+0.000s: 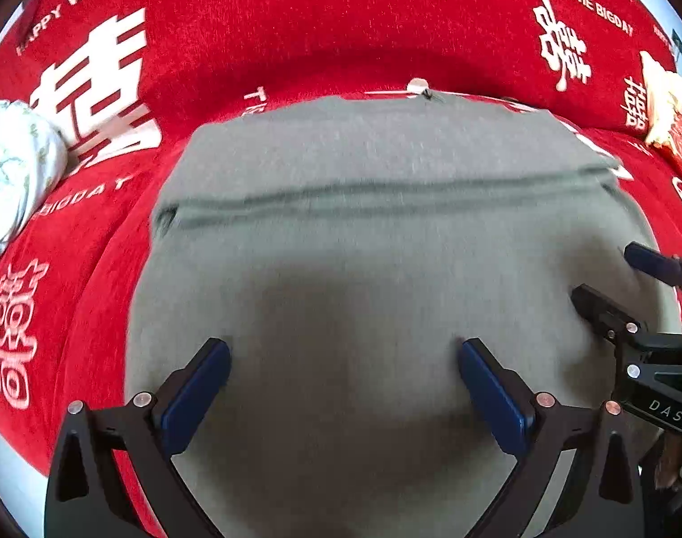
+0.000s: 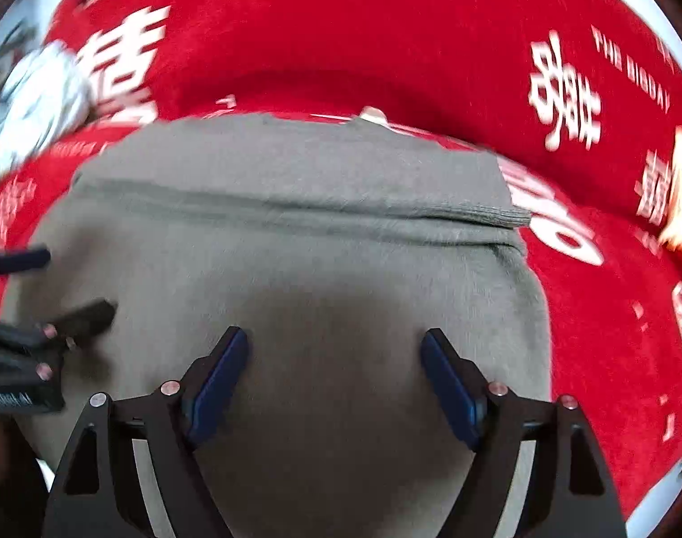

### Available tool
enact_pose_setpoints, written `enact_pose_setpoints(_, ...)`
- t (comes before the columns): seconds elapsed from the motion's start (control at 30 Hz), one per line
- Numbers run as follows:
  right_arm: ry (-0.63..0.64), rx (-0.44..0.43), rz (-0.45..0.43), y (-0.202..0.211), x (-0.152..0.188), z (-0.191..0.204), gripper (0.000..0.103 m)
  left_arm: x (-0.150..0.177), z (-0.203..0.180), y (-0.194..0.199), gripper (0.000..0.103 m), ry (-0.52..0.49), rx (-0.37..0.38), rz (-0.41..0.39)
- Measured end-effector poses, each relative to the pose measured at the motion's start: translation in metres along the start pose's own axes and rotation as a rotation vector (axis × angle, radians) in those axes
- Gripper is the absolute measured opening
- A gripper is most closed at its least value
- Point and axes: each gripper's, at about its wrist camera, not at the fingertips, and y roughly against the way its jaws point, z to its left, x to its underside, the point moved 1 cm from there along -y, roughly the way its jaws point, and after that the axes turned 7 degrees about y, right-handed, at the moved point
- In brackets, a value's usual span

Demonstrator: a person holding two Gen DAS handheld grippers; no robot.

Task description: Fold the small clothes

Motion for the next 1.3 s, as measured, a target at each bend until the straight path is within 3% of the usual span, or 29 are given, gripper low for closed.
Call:
enact_pose_setpoints(0.13,0.002,-0.036,-0.015,0.023,0.039,-0.008,0.085,0.031,0.011,0.018,0.103,-0.004,-0.008,-0.013)
enact_pose_setpoints(0.3,0.014,-0.021,0.025,0.047,0.061,-0.009,0.086,0.052,0.012,0.037,0.103,-0.007,-0.018,-0.006)
enact_pose_setpoints(0.4,0.06,-0.073,-0.049,0.062,0.059,0.014,0.086,0.06,-0.012,0.05,0.103,-0.059,0.016,-0.04)
enact_pose_setpoints(0.43,0.091,-0.079,-0.051,0.06,0.061,0.021,0.086,0.063,-0.019,0.048,0.103,-0.089,-0.003,-0.037)
enact_pose_setpoints(0.5,0.193,-0.037,0.016,0.042,0.067,0.042,0.086,0.075,-0.034,0.029,0.103,-0.205,-0.121,-0.027)
enact_pose_setpoints(0.53,0.218,-0.012,0.038,0.036,0.071,0.044,0.087,0.077,-0.03,0.033,0.103,-0.199,-0.104,-0.049)
enact_pose_setpoints(0.57,0.206,-0.012,0.003,0.041,0.073,0.041,0.087,0.077,-0.026,0.036,0.103,-0.182,-0.094,-0.035)
enact_pose_setpoints(0.77,0.069,0.006,0.12,0.049,0.096,0.001,0.087,0.081,0.028,0.055,0.103,-0.024,-0.134,0.017)
enact_pose_setpoints(0.93,-0.091,-0.017,0.204,0.053,0.112,-0.026,0.087,0.087,0.072,0.058,0.103,0.161,-0.086,0.069)
enact_pose_setpoints(1.0,-0.143,-0.031,0.256,0.046,0.121,-0.028,0.088,0.093,0.084,0.04,0.103,0.226,-0.088,0.16)
enact_pose_setpoints(1.07,-0.181,-0.047,0.298,0.039,0.128,-0.028,0.09,0.101,0.085,0.023,0.103,0.264,-0.037,0.249)
enact_pose_setpoints(1.17,-0.131,-0.004,0.314,0.036,0.129,-0.016,0.091,0.108,0.076,0.003,0.103,0.268,0.014,0.341)
enact_pose_setpoints(1.23,-0.092,0.015,0.308,0.037,0.129,-0.009,0.08,0.107,0.07,0.004,0.091,0.253,0.047,0.338)
enact_pose_setpoints(1.27,-0.077,0.035,0.303,0.039,0.129,-0.006,0.075,0.105,0.069,0.005,0.075,0.256,0.08,0.339)
enact_pose_setpoints(1.3,-0.069,0.042,0.294,0.041,0.129,-0.005,0.062,0.105,0.067,0.009,0.052,0.258,0.093,0.333)
